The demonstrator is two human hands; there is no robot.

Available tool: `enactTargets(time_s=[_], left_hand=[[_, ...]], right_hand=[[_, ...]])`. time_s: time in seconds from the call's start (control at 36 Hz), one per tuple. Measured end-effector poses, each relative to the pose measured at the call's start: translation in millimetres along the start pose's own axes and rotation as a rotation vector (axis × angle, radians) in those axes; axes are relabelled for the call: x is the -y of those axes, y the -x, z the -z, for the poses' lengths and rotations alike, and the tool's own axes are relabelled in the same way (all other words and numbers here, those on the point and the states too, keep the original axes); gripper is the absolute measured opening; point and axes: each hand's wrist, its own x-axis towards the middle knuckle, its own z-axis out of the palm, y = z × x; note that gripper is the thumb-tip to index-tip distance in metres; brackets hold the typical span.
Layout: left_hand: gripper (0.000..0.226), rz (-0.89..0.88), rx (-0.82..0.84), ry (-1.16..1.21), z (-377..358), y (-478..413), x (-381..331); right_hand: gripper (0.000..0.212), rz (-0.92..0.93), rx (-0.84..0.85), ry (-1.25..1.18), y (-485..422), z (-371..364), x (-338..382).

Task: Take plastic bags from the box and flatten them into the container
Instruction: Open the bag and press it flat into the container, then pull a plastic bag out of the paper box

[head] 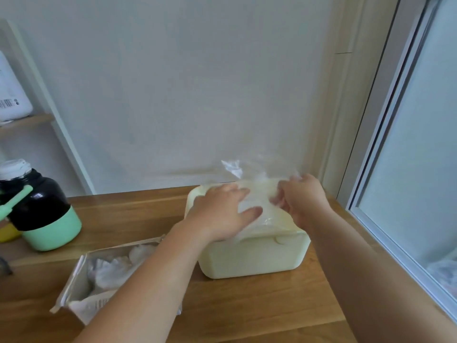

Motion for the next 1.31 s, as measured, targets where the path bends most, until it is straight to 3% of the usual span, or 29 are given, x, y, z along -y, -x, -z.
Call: enactTargets(time_s=[0.08,0.14,0.19,0.28,0.39,0.53,0.69,0.78,0.89,1.03,1.19,1.31], left_hand=[[0.064,0.053,0.235,-0.048,-10,-13,0],[0.063,0.089,0.335,0.058,-15,-23,2],[0.064,0.106,0.410,0.079,-17,-30,4],[0.064,0.106,0.453,0.003,-19,-36,6],[0.054,0.081,0.494,0.019,-23,-38,5],[0.057,0.070,0.487,0.020,-29,-43,7],[0.057,0.065,0.388,0.068,-32,-45,15],[0.057,0.091,0.189,0.212,-18,-34,22],[0.033,0.095,-0.135,0.326,6,-10,36],[0.019,0.146,-0.251,0.415,21,34,59],[0.011,0.312,-0.294,0.347,23,96,96],[0.019,0.457,-0.242,0.186,19,126,113]], right_hand=[[0.061,0.115,-0.005,0.592,-2,11,-6],[0.080,0.256,0.022,0.895,-1,16,-5],[0.084,0.412,0.029,1.113,0,19,-2],[0.070,0.603,0.176,1.345,-5,19,2],[0.061,0.361,0.481,1.340,-13,8,-2],[0.064,0.102,0.667,1.573,-29,-2,-17],[0.061,0.113,0.594,1.544,-29,-3,-17],[0.059,0.241,0.465,1.445,-19,1,-2],[0.047,0.409,0.320,1.332,-1,1,12],[0.033,0.588,0.260,1.033,38,-21,8],[0.021,0.648,0.431,0.758,83,-79,-21],[0.023,0.593,0.589,0.796,99,-107,-47]])
